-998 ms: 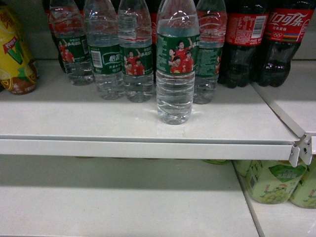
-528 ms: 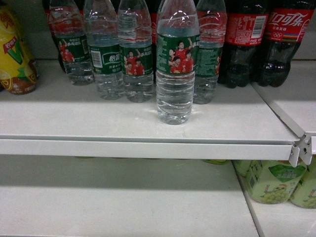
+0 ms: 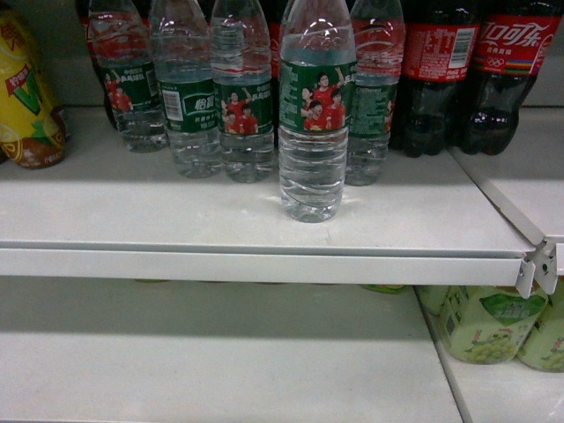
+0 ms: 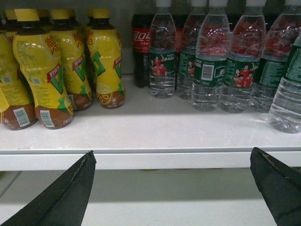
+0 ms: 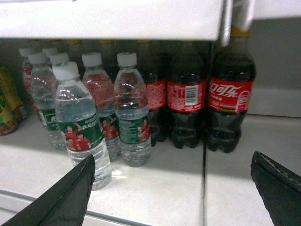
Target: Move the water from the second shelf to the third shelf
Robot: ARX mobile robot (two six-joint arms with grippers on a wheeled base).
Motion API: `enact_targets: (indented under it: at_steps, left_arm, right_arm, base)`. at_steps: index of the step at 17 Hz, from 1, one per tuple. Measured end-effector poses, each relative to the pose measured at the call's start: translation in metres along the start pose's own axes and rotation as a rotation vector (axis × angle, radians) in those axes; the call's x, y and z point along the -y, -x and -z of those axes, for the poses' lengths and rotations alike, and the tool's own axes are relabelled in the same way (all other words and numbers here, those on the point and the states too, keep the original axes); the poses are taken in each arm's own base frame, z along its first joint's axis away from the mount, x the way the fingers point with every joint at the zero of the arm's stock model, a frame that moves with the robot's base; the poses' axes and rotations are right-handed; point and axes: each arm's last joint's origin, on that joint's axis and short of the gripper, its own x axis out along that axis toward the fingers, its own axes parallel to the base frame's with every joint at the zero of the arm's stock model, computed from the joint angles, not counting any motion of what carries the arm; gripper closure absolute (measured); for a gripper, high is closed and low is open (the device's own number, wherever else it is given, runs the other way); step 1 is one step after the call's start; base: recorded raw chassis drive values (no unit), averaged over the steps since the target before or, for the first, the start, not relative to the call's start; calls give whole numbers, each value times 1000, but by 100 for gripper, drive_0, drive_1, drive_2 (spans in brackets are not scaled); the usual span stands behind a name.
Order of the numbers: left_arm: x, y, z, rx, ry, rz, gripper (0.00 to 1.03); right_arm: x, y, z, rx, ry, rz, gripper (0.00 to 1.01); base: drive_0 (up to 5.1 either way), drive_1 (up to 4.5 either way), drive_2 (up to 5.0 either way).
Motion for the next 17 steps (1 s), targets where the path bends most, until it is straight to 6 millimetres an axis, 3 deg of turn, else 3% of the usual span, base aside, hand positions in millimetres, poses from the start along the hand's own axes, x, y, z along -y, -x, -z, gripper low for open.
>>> enact_targets:
  at_steps: [4, 7, 12, 17]
  left_arm:
    - [0, 0, 0, 0, 0, 0, 5]
    - [0, 0, 0, 0, 0, 0, 5]
    - [0, 0, 0, 0, 0, 0, 5]
    - [0, 0, 0, 0, 0, 0, 5]
  right_arm:
    - [-30, -27, 32, -75, 23, -97, 3]
    - [-67, -56, 65, -172, 24, -206, 3]
    - [-83, -68, 66, -164, -12, -237, 3]
    - [-104, -102, 62, -145, -96, -262, 3]
  base:
    - [0, 0, 0]
    - [0, 0, 0]
    - [0, 0, 0]
    - [0, 0, 0]
